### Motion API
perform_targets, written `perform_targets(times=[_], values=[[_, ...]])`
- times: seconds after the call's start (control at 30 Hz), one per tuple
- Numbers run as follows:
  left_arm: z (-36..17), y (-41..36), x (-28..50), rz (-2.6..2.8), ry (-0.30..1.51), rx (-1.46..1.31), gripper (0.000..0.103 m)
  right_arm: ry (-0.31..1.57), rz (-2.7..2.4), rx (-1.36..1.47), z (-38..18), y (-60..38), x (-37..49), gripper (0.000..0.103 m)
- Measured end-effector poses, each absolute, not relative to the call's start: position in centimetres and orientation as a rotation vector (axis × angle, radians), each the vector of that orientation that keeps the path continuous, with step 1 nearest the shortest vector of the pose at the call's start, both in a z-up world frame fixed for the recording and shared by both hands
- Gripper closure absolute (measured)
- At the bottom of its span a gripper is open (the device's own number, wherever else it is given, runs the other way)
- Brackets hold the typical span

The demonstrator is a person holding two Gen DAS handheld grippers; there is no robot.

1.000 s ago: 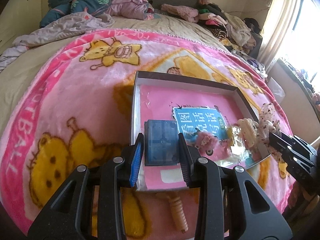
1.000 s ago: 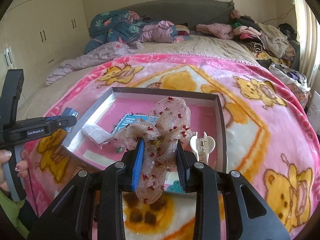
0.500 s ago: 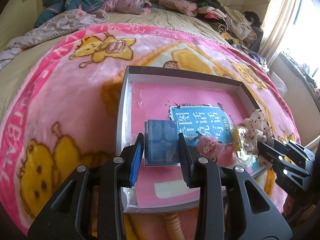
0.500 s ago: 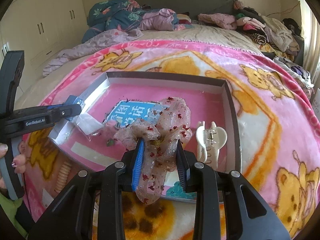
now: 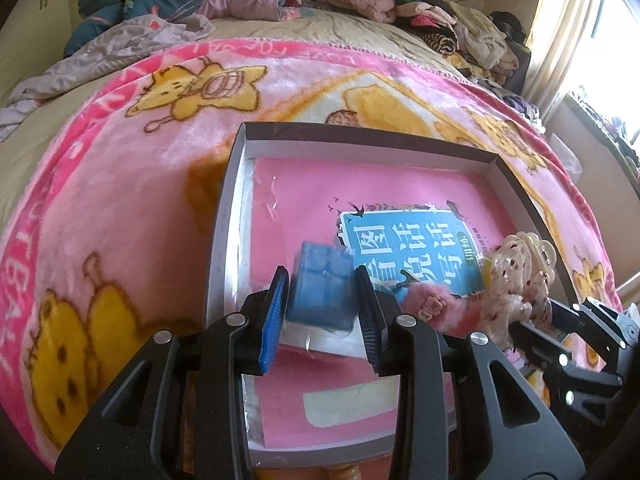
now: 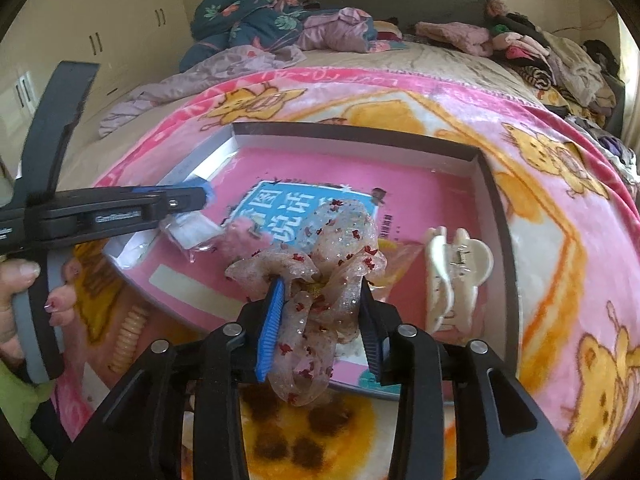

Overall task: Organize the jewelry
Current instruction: 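Carry the bow clip into the box and open the right tool while the left releases the blue clip, then withdraw both open tools from the box toward the remaining items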

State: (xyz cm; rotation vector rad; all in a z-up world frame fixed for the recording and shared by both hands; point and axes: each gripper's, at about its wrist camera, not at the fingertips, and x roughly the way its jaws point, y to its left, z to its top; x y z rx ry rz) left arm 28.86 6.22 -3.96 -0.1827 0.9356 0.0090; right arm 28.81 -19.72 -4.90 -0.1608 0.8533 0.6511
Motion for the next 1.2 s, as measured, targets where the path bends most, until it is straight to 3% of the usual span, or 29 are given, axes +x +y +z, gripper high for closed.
perform_targets(times=[0.23, 0.4, 0.53, 0.77, 0.83, 1.2], values=[[-4.1, 5.8, 29.0, 0.006, 0.942, -0.168, 0.077, 0.836, 0.66, -0.169, -4.7, -19.4, 27.9, 0.042], [-3.9, 5.6, 28.9, 0.001, 0.944, -0.167, 0.077, 0.83, 0.644, -0.151, -4.3, -20.3, 27.4, 0.038], [-3.7, 5.5, 28.8, 0.001, 0.94, -0.166, 0.069, 0.822, 0.616, -0.103, -3.6, -21.8, 26.9, 0.026], [-3.1, 5.3, 28.4, 0.003, 0.932, -0.163, 0.061, 0.813, 0.577, -0.063, -2.7, -23.7, 26.2, 0.02], [-2.8, 5.4, 28.2, 0.001, 0.93, -0.168, 0.056, 0.807, 0.561, -0.047, -2.4, -24.3, 26.0, 0.015], [-0.8, 5.6, 26.5, -0.005, 0.9, -0.189, 0.039, 0.773, 0.524, -0.022, -0.5, -25.9, 25.0, 0.011]])
